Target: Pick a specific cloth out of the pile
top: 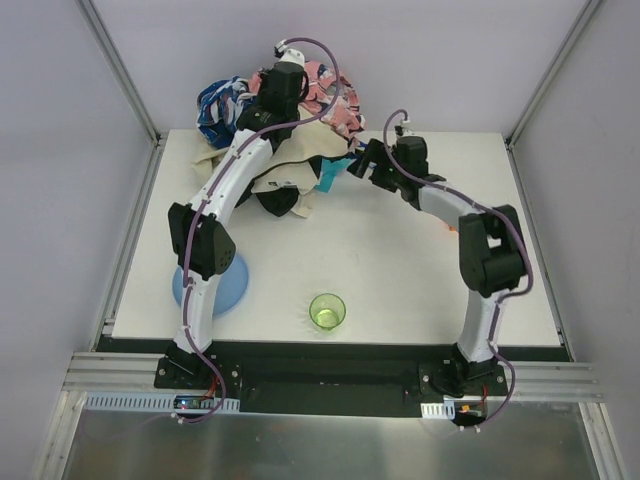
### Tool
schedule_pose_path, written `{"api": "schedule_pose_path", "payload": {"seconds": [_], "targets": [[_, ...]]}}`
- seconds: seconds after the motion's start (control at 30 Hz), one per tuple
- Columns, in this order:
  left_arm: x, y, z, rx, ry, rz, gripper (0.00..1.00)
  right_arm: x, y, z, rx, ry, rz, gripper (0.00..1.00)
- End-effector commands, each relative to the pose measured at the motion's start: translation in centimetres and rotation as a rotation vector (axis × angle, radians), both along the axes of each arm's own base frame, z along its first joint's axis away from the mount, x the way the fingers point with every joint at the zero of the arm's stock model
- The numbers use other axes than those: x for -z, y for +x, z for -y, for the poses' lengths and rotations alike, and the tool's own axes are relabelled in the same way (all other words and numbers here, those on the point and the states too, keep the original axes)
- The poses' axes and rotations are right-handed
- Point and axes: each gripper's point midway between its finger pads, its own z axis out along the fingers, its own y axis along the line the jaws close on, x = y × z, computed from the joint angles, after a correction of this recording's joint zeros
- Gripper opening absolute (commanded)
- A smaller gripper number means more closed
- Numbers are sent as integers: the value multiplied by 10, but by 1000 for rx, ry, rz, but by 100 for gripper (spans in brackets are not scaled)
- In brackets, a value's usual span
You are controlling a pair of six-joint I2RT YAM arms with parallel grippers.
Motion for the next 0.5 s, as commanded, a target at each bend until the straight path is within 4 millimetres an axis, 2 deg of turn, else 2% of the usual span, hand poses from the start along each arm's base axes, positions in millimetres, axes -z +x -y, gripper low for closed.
{"api": "schedule_pose_path", "payload": {"seconds": [0.0,0.17,0.2,0.37,0.47], "targets": [[-88,-11,-18,-71,-162,258,0,-24,39,-55,-65,210,55,96],[-89,-17,-24,-58,-204,248,0,-12,81,-80,-6,385,40,98],[-88,-18,-23,-46,-217,243,0,-2,90,-84,14,397,29,98],[-93,-23,-23,-20,-267,239,0,18,116,-100,64,450,-20,98],[-91,-25,-21,-4,-291,229,0,17,125,-117,46,507,-30,97]]}}
